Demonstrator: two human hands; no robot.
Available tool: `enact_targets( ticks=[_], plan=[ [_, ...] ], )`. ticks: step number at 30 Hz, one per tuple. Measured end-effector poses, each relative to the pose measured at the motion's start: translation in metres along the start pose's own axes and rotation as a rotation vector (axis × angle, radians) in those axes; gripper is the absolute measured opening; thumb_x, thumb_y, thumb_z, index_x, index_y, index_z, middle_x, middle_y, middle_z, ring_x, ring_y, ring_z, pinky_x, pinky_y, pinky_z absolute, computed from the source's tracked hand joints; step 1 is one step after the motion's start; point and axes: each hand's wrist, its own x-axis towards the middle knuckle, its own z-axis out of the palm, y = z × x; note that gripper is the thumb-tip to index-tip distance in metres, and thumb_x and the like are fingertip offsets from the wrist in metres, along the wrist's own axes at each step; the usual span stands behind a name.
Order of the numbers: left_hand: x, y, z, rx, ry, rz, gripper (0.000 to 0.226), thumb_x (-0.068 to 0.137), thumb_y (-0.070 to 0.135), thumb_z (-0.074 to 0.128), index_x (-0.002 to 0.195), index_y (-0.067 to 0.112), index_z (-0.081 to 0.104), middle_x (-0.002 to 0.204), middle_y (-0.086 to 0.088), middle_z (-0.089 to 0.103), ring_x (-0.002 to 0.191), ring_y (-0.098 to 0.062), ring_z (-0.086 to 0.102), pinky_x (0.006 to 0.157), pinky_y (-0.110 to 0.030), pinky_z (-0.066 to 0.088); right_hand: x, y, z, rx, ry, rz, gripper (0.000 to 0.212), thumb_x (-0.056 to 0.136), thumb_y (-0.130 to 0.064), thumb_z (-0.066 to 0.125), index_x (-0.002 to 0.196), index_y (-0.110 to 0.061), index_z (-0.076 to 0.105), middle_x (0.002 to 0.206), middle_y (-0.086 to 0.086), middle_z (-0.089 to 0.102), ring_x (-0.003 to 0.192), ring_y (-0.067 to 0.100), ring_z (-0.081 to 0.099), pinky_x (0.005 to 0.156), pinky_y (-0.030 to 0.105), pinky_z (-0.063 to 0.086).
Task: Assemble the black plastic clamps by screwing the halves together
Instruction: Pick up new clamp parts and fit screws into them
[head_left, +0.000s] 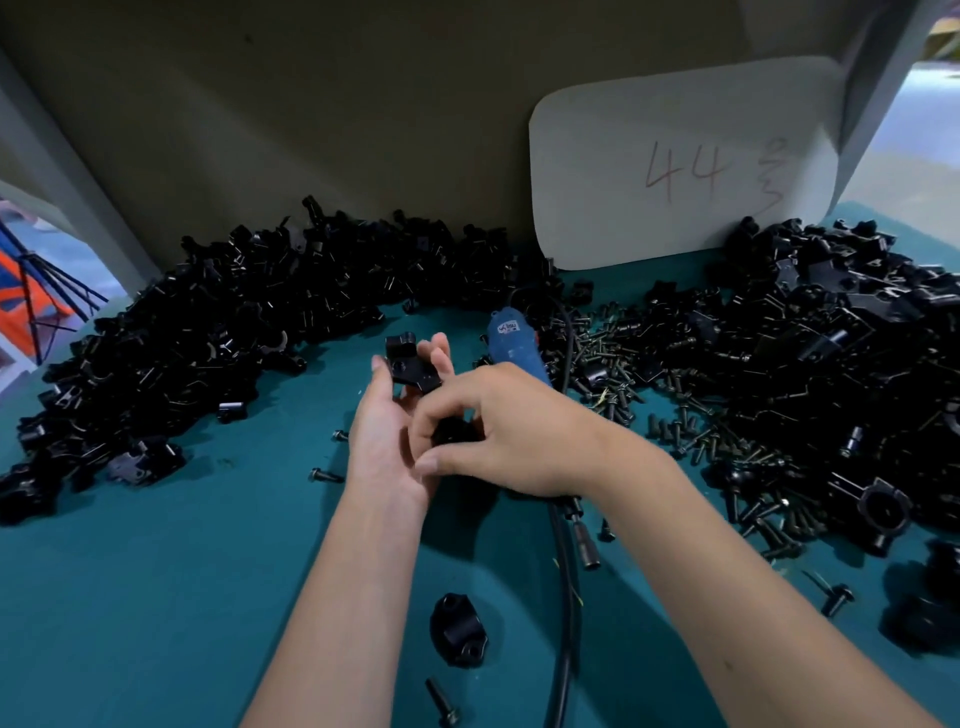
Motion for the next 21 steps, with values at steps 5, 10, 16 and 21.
enact_targets(
  ticks=[5, 10, 16, 21],
  plan=[
    [-0.002, 0.008, -0.002, 0.102, 0.015, 0.196, 0.045, 0.109, 0.041, 0.042, 0.115, 0.003, 0.063, 0.096, -0.017, 0.073, 0.089, -0.023, 0.068, 0.103, -0.031, 0.053, -0.009, 0.006, -0.017, 0.158, 0.002, 0.040, 0.013, 0.097, -0.022, 0.071, 0.087, -0.029, 0.074, 0.075, -0.029, 0.059, 0.078, -0.021, 0.052, 0.077, 0.007, 0.036],
    [-0.006, 0.007, -0.005, 0.130, -0.102, 0.236, 0.040, 0.105, 0.025, 0.045, 0.126, -0.004, 0.063, 0.090, -0.015, 0.068, 0.078, -0.023, 0.059, 0.068, -0.027, 0.051, -0.013, 0.022, -0.030, 0.435, 0.333, 0.097, 0.025, 0.095, -0.008, 0.071, 0.114, -0.024, 0.065, 0.087, 0.010, 0.064, 0.059, 0.013, 0.059, 0.059, 0.027, 0.050],
    [-0.001, -0.004, -0.002, 0.500, -0.077, 0.363, 0.036, 0.109, 0.046, 0.042, 0.107, 0.012, 0.055, 0.089, -0.014, 0.068, 0.057, -0.014, 0.049, 0.046, -0.021, 0.038, -0.019, 0.047, -0.035, 0.322, 0.635, 0.108, 0.031, 0.079, -0.011, 0.089, 0.103, -0.021, 0.072, 0.097, 0.003, 0.073, 0.077, 0.021, 0.066, 0.077, 0.032, 0.059],
    [-0.004, -0.016, -0.001, 0.555, -0.121, 0.354, 0.040, 0.110, 0.043, 0.038, 0.104, 0.008, 0.057, 0.115, -0.023, 0.074, 0.064, -0.015, 0.054, 0.049, -0.020, 0.040, -0.021, 0.053, -0.031, 0.125, 0.577, 0.083, 0.033, 0.080, -0.017, 0.087, 0.099, -0.033, 0.065, 0.093, -0.014, 0.066, 0.090, 0.010, 0.064, 0.082, 0.029, 0.056]
  ],
)
